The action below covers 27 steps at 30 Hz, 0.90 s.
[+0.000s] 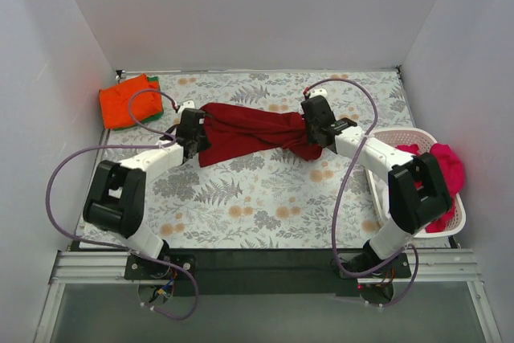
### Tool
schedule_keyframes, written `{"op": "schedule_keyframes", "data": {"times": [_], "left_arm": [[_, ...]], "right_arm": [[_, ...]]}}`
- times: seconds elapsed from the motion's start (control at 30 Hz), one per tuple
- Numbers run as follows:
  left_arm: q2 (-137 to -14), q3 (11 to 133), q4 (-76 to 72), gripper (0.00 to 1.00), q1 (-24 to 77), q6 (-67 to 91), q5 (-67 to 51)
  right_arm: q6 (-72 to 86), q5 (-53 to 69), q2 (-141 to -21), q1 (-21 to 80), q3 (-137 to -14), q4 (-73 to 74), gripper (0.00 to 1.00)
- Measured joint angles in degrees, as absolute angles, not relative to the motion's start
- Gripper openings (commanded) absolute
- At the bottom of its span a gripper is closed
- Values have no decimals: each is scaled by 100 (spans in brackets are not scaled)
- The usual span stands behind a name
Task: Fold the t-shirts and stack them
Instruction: Flatten the tshirt out
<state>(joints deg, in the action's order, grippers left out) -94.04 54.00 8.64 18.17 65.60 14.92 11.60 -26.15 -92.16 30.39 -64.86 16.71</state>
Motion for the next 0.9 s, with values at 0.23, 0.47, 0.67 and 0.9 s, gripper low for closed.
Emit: {"op": "schedule_keyframes", "data": {"times": [0.23,0.47,0.67,0.9], "left_arm": [[-8468,4742,827,28,2152,6768,1957],[-8536,4104,1033,29,2132,6917,1957],[-8565,4023,1028,30,2132,6965,1905],[-8608,4010,838,56,2132,6987,1833]], "right_arm": [[1127,-2246,-9590,2995,-6556,1656,1],[1068,-2104,-9596,2998,-6560,1645,1],[1050,-2056,-9594,2995,-6560,1629,1],[1050,-2038,-9489,2998,-6556,1619,1]]}}
